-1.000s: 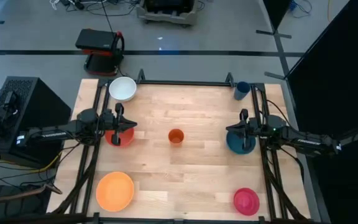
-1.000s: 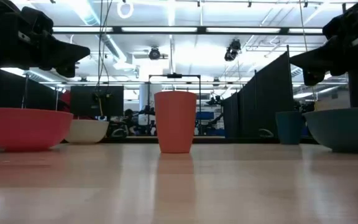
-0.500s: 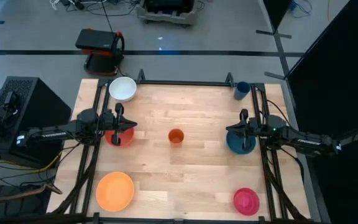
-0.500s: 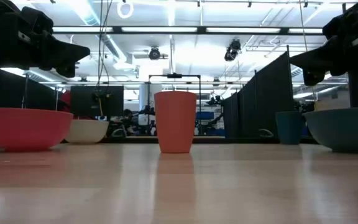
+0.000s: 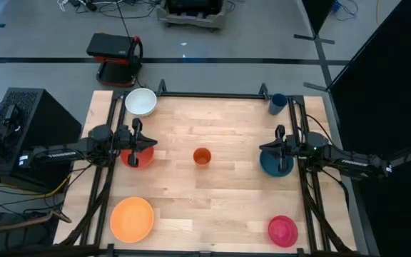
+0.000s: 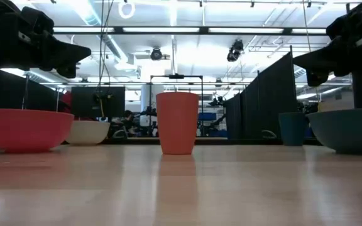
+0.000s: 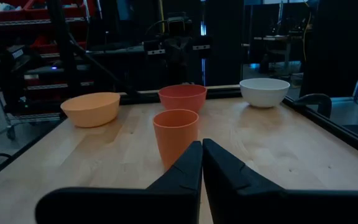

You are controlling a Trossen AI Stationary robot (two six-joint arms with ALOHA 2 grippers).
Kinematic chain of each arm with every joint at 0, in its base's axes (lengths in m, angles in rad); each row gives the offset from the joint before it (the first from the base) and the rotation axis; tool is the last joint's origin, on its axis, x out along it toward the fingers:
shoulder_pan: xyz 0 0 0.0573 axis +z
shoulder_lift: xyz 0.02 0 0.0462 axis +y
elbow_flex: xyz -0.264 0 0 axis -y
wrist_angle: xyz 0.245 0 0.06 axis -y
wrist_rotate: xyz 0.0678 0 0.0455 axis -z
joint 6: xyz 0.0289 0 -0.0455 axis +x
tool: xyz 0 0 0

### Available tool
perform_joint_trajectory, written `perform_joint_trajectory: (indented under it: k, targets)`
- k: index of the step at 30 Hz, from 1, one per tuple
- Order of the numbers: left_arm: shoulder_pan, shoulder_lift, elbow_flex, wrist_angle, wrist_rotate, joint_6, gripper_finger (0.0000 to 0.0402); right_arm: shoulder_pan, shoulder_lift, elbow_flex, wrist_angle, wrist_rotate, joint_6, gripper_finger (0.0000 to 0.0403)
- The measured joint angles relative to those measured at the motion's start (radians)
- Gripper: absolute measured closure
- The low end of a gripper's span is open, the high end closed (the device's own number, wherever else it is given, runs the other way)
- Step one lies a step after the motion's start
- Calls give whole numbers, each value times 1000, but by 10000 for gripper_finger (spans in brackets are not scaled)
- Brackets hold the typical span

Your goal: Nest bowls inside each other

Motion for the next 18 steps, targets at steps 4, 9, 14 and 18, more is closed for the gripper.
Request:
perform_joint_trajectory:
  k: [4,9,14,18]
  targets:
    - [0,0,0,0,0,0,396,0,0,0,0,0,0,403]
    - [0,0,0,0,0,0,398,0,0,0,0,0,0,403]
    - [0,0,0,0,0,0,395,0,0,0,0,0,0,403]
    - [0,0,0,0,0,0,396,0,0,0,0,0,-3,403]
